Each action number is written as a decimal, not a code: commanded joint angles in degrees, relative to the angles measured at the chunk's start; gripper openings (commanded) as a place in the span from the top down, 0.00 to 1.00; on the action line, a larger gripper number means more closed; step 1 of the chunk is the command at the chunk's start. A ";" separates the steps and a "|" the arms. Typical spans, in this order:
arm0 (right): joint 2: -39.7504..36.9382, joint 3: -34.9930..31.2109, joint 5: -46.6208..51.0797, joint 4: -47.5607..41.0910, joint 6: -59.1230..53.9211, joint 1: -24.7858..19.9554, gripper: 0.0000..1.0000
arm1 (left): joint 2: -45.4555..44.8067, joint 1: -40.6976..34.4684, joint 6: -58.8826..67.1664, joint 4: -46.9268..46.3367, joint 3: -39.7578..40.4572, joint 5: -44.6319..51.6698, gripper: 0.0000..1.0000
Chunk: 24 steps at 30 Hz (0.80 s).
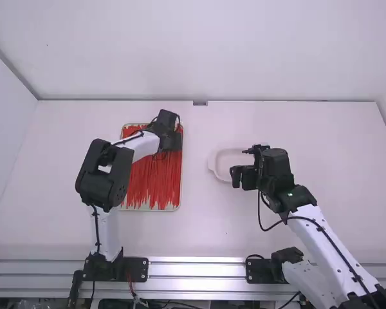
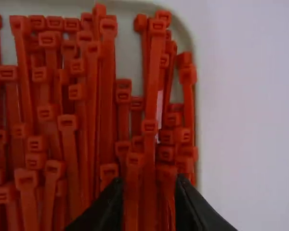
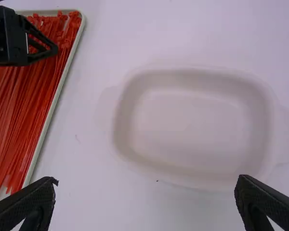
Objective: Fasten the cable tie
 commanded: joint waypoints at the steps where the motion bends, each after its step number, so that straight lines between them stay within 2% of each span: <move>1: 0.37 1.81 0.09 0.02 0.17 0.22 0.00 | 0.63 -0.15 -0.22 -0.48 1.01 -0.81 0.71; 19: 0.37 1.81 0.07 0.02 0.17 0.26 0.00 | 0.61 -0.92 -0.24 -3.89 4.15 -0.70 0.72; 24: 0.37 1.81 0.09 -0.02 0.17 0.28 0.00 | 0.63 -0.92 -0.44 -4.07 3.98 1.07 0.76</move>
